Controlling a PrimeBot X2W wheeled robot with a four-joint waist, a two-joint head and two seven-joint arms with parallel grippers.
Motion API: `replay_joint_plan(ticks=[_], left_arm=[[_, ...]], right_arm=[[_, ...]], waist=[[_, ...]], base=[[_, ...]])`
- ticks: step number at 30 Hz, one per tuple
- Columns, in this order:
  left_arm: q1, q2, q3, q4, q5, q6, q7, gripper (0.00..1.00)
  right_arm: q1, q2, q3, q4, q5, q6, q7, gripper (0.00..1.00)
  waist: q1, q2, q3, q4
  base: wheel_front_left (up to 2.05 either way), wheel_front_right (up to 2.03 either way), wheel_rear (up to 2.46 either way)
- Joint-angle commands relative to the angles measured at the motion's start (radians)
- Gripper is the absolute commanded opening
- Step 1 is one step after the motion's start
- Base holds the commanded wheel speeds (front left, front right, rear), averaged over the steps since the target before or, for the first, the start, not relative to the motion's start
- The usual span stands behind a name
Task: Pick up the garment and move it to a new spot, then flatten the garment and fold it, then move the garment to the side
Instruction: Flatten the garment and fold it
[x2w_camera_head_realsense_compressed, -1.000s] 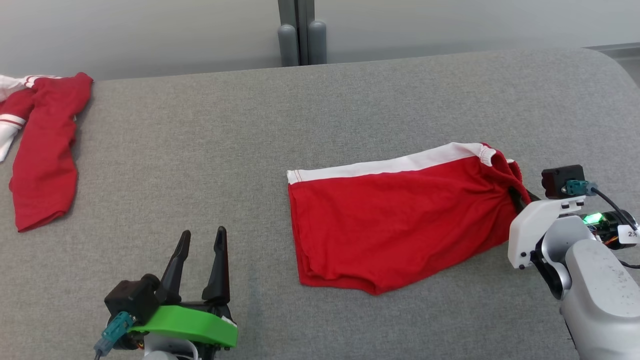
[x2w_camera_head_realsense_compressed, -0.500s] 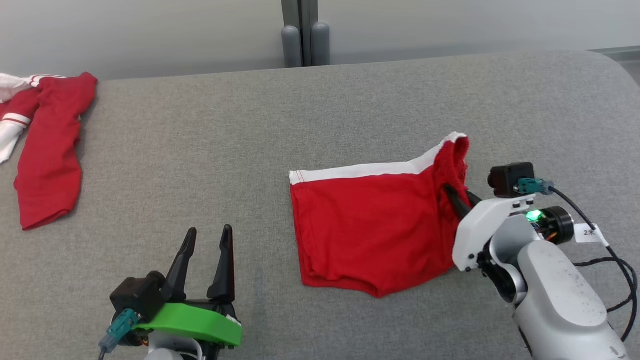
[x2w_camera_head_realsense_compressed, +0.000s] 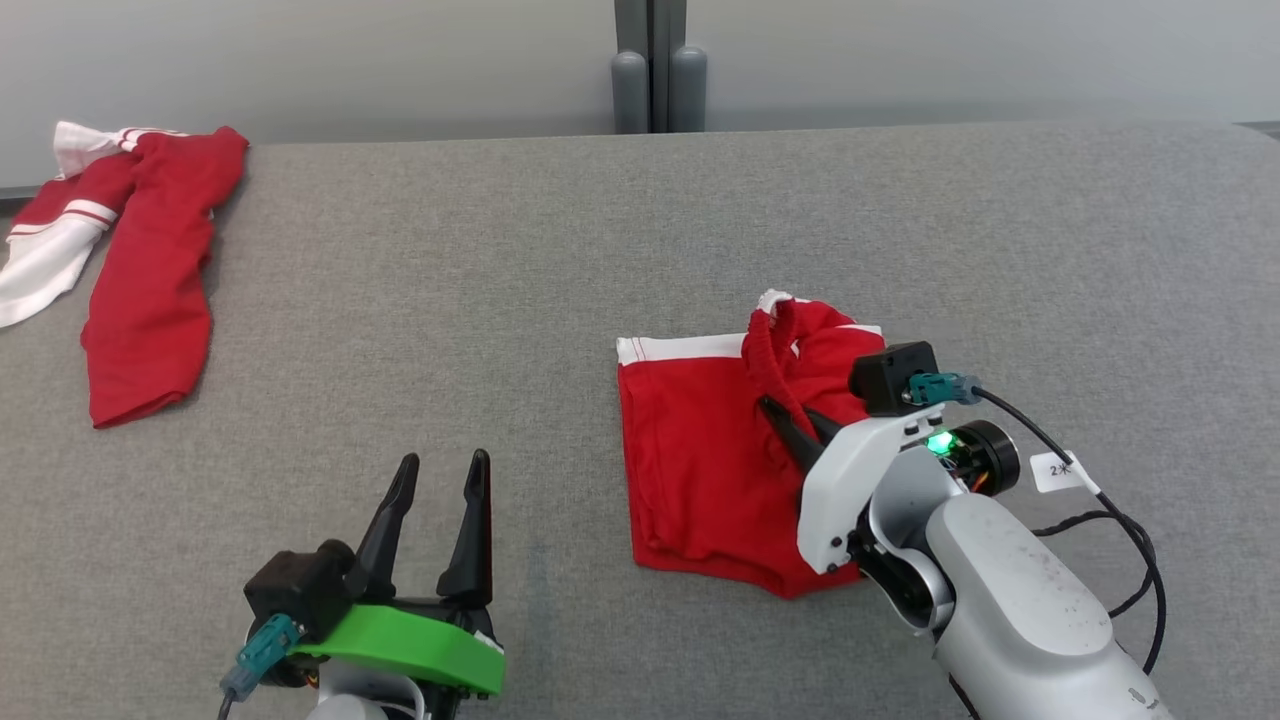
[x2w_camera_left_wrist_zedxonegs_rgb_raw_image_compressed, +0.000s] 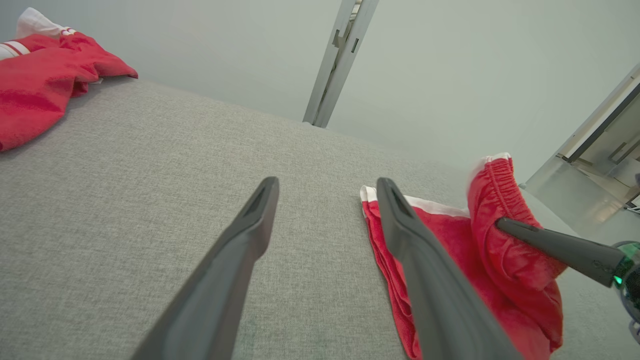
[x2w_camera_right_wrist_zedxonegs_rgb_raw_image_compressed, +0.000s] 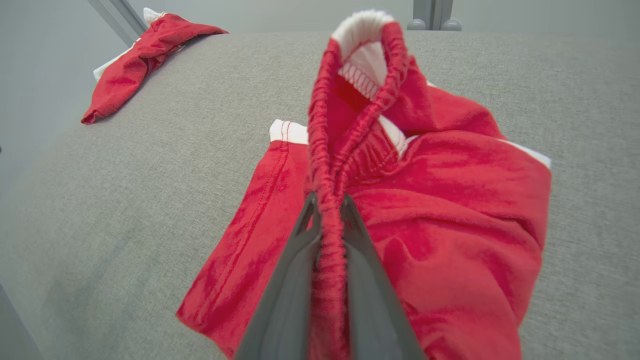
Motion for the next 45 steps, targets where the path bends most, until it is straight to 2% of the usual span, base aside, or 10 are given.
replay_joint_plan(ticks=[1,10,11,12,13,14,21,28,39,45], left_arm=[[-0.018,0.000,-0.003,0.000,-0.006,-0.003,-0.001,1.00],[-0.025,-0.005,-0.016,0.011,-0.008,-0.003,-0.001,1.00],[-0.025,-0.006,-0.017,0.012,-0.007,-0.003,-0.001,1.00],[-0.026,-0.006,-0.019,0.014,-0.007,-0.003,-0.001,1.00],[-0.027,-0.007,-0.020,0.014,-0.007,-0.003,-0.001,1.00],[-0.029,-0.007,-0.021,0.015,-0.007,-0.003,-0.001,1.00],[-0.027,-0.009,-0.015,0.013,0.001,-0.003,-0.001,1.00],[-0.039,-0.007,-0.017,0.005,0.025,-0.003,-0.001,1.00],[-0.052,0.000,0.007,0.023,0.082,-0.003,-0.001,1.00],[-0.015,-0.006,0.036,0.027,0.117,-0.003,-0.001,1.00]], right_arm=[[-0.019,-0.001,0.010,0.017,0.008,-0.001,-0.012,0.00],[-0.077,0.000,0.134,0.131,0.092,-0.001,-0.054,0.00],[-0.085,0.000,0.145,0.148,0.099,-0.001,-0.060,0.12],[-0.092,0.000,0.160,0.160,0.104,-0.001,-0.063,0.33],[-0.099,0.001,0.174,0.169,0.114,-0.001,-0.071,0.97],[-0.104,0.001,0.190,0.173,0.125,-0.001,-0.078,1.00],[-0.139,0.000,0.273,0.189,0.183,-0.001,-0.155,1.00],[-0.170,-0.001,0.237,0.251,0.107,-0.001,-0.271,1.00],[-0.146,-0.001,0.007,0.344,-0.129,-0.001,-0.423,1.00],[-0.057,0.000,-0.175,0.254,-0.251,-0.001,-0.439,1.00]], waist=[[0.0000,0.0000,0.002,0.015],[0.0000,0.0000,0.008,0.048],[0.0000,0.0000,0.008,0.050],[0.0000,0.0000,0.009,0.052],[0.0000,0.0000,0.010,0.053],[0.0000,0.0000,0.011,0.054],[0.0000,0.0000,0.011,0.048],[0.0000,0.0000,-0.003,0.017],[0.0000,0.0000,-0.035,-0.058],[0.0000,0.0000,-0.058,-0.085]], base=[[0.00,0.00,0.00],[0.00,0.00,0.00],[0.00,0.00,0.00],[0.00,0.00,0.00],[0.00,0.00,0.00],[0.00,0.00,0.00],[0.00,0.00,0.00],[0.00,0.00,0.00],[0.00,0.00,0.00],[0.00,0.00,0.00]])
